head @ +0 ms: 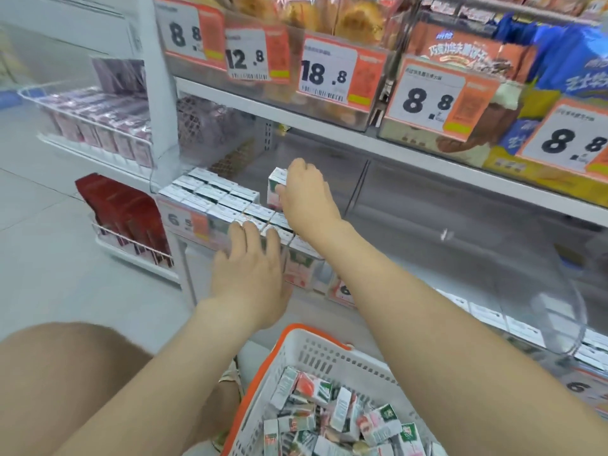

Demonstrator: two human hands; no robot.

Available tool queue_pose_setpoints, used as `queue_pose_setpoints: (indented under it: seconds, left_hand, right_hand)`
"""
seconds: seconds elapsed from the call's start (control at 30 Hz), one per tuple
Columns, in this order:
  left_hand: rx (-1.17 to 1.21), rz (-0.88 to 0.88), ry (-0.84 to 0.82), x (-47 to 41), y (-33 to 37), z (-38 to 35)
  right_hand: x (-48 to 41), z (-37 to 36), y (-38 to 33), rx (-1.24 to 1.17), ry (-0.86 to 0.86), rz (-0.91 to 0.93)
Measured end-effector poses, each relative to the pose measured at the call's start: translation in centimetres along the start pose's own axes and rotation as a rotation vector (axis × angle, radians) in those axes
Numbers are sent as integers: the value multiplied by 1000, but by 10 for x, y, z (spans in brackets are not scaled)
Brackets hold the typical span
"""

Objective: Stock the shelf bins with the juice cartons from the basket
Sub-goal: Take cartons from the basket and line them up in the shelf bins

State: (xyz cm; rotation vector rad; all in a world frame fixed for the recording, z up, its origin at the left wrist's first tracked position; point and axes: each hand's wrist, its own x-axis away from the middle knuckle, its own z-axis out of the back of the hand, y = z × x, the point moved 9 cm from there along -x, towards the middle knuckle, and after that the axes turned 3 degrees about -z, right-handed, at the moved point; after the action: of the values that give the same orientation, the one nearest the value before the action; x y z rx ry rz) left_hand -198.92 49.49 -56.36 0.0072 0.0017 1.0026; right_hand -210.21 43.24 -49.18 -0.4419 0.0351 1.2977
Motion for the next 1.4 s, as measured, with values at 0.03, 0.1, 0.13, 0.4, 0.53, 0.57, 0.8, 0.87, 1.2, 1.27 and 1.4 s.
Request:
queue_pose_setpoints:
  seconds: [0.03, 0.1, 0.13, 0.4, 0.53, 0.57, 0.8, 0.87, 1.2, 1.27, 1.4]
  left_hand:
    - [-23, 1, -19, 0, 2, -4]
    - [-41, 3, -10, 0, 4, -7]
    - [-42, 5, 8, 0, 5, -6]
    - [29, -15, 19, 3, 5, -12]
    - [238, -49, 52, 15, 10, -14]
    - [239, -79, 139, 22, 14, -7]
    - [265, -263, -200, 65, 75, -67]
    - [171, -436, -534, 82, 106, -116]
    - [54, -454, -916, 120, 137, -300]
    - [66, -436, -965, 132, 143, -327]
    - [112, -423, -1053, 152, 162, -365]
  right_hand:
    - [-7, -10, 2, -17, -63, -40]
    - [-18, -33, 6, -90, -206, -72]
    - [-21, -42, 6, -94, -271, -54]
    - [-2, -32, -8, 29, -288, 54]
    - [53, 20, -9, -100, 104, 205]
    - [78, 31, -5, -144, 169, 242]
    - [228, -15, 68, -68, -74, 366]
    - [254, -60, 107, 11, -316, 279]
    - [374, -206, 242, 155, -1022, -113]
    - [398, -231, 249, 152, -1095, -118]
    - [432, -265, 240, 122, -1203, -66]
